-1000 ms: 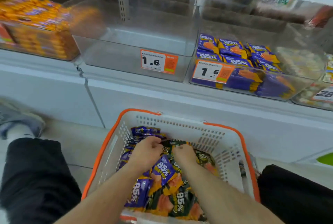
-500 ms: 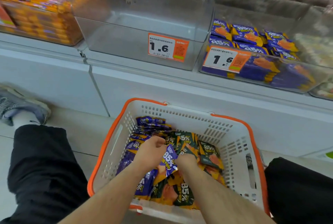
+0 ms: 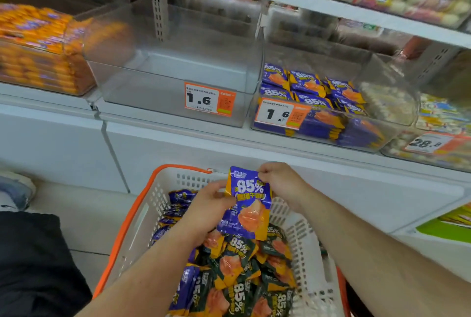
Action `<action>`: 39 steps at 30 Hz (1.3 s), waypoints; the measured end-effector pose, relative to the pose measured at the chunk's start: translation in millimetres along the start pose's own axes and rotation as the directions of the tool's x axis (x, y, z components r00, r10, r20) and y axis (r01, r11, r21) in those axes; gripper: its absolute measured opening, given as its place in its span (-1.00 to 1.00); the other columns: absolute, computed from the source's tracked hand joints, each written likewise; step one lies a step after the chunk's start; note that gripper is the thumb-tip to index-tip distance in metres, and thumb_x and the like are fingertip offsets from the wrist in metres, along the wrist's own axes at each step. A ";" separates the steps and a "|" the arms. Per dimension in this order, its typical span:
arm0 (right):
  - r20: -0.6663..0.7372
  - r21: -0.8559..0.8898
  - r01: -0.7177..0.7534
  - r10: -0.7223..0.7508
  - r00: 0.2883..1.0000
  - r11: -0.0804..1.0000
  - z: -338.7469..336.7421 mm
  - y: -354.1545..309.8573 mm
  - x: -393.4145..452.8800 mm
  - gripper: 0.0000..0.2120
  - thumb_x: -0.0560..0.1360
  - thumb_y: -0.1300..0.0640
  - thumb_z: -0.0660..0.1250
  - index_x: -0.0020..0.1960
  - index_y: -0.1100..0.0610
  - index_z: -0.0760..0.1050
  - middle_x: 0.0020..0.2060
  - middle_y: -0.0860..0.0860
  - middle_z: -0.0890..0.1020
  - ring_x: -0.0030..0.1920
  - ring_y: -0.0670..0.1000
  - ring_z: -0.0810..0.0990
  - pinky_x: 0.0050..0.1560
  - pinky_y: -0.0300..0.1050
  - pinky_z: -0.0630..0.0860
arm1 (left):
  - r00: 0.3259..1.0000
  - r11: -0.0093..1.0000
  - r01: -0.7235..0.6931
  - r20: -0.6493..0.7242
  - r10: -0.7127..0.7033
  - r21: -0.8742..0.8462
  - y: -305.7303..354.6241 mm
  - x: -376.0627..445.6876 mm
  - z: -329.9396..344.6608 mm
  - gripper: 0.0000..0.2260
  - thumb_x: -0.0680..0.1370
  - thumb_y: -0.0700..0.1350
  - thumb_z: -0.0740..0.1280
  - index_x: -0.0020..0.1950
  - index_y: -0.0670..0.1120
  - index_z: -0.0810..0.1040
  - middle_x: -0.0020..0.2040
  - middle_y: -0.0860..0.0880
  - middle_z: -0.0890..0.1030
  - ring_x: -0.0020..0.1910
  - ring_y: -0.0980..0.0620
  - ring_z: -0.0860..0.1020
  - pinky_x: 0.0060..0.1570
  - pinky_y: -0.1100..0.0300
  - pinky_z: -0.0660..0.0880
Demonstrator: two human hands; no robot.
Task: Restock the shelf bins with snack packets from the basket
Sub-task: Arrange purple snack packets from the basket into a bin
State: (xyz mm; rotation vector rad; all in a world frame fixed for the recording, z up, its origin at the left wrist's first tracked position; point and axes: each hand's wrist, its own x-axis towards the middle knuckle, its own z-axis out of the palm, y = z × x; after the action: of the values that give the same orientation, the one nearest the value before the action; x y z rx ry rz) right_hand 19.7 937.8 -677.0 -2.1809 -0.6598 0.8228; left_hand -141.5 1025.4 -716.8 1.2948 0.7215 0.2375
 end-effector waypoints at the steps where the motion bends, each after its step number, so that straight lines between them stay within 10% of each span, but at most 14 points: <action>1: -0.100 -0.039 0.049 -0.053 0.994 0.998 -4.7 -6.4 -5.4 -0.90 0.59 0.15 0.28 -0.10 0.06 0.53 -0.16 -0.01 0.55 -0.13 0.05 0.53 -0.11 -0.09 0.46 | 0.999 0.998 -0.028 -0.027 0.027 -0.056 9.1 -0.6 3.5 -0.72 0.51 -0.34 0.33 0.07 0.00 0.65 -0.07 -0.07 0.72 -0.09 -0.09 0.70 0.01 -0.01 0.58; 6: -0.448 -0.299 0.308 -0.418 0.790 0.903 -12.7 -35.4 -48.9 -0.58 0.41 -0.01 0.47 0.21 0.03 0.45 0.12 -0.11 0.33 0.15 0.00 0.47 0.15 -0.01 0.48 | 0.977 0.953 -0.187 -0.144 0.155 -0.240 56.6 -1.3 17.5 -0.76 0.52 -0.39 0.32 0.09 -0.11 0.59 -0.17 -0.08 0.72 -0.28 -0.06 0.68 -0.31 0.13 0.57; 18: -0.501 -0.263 0.343 -0.432 0.750 0.902 -45.6 -77.1 -57.6 -0.35 0.21 -0.05 0.55 0.21 -0.04 0.33 0.09 -0.11 0.35 -0.03 -0.21 0.38 -0.08 -0.25 0.36 | 0.927 0.902 -0.369 -0.020 0.374 -0.221 154.6 1.5 56.0 -0.80 0.54 -0.37 0.29 -0.01 -0.09 0.58 -0.09 -0.12 0.71 -0.20 -0.01 0.67 -0.25 0.12 0.60; 24: -0.558 -0.233 0.338 -0.410 0.721 0.912 -92.7 -92.6 -21.9 -0.43 0.28 0.01 0.51 0.21 -0.02 0.36 0.03 -0.03 0.46 -0.03 -0.24 0.38 -0.17 -0.33 0.31 | 0.694 0.602 -0.589 -0.044 0.719 0.539 202.0 58.3 39.1 -0.68 0.55 0.02 0.34 0.28 -0.02 0.52 0.20 -0.02 0.55 0.12 0.03 0.53 0.14 0.08 0.49; 30: -0.530 -0.214 0.204 -0.289 0.798 0.955 -132.7 -114.8 40.4 -0.43 0.32 -0.12 0.47 0.28 -0.01 0.44 0.14 0.01 0.49 0.12 -0.03 0.46 0.06 -0.07 0.44 | 0.895 0.556 -0.331 0.067 0.441 0.762 223.0 107.2 17.1 -0.33 0.42 0.22 0.32 0.50 0.26 0.19 0.32 0.02 0.52 0.19 -0.03 0.55 0.19 -0.06 0.51; 39: -0.433 -0.290 0.067 -0.193 0.880 0.955 -123.3 -150.0 155.8 -0.61 0.30 -0.21 0.44 -0.10 0.09 0.56 -0.09 0.06 0.65 -0.02 0.13 0.60 -0.17 -0.10 0.46 | 0.904 0.504 -0.311 0.088 0.419 0.806 214.3 116.5 15.0 -0.25 0.44 0.18 0.39 0.46 0.45 -0.02 0.16 0.12 0.55 0.11 0.04 0.58 0.17 0.02 0.51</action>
State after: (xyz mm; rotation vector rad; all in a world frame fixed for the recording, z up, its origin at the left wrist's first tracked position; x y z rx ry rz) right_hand 180.9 1079.9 -551.5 -2.4188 -0.6928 0.1302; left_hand 5.1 1137.9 -556.9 2.3644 0.6597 0.3529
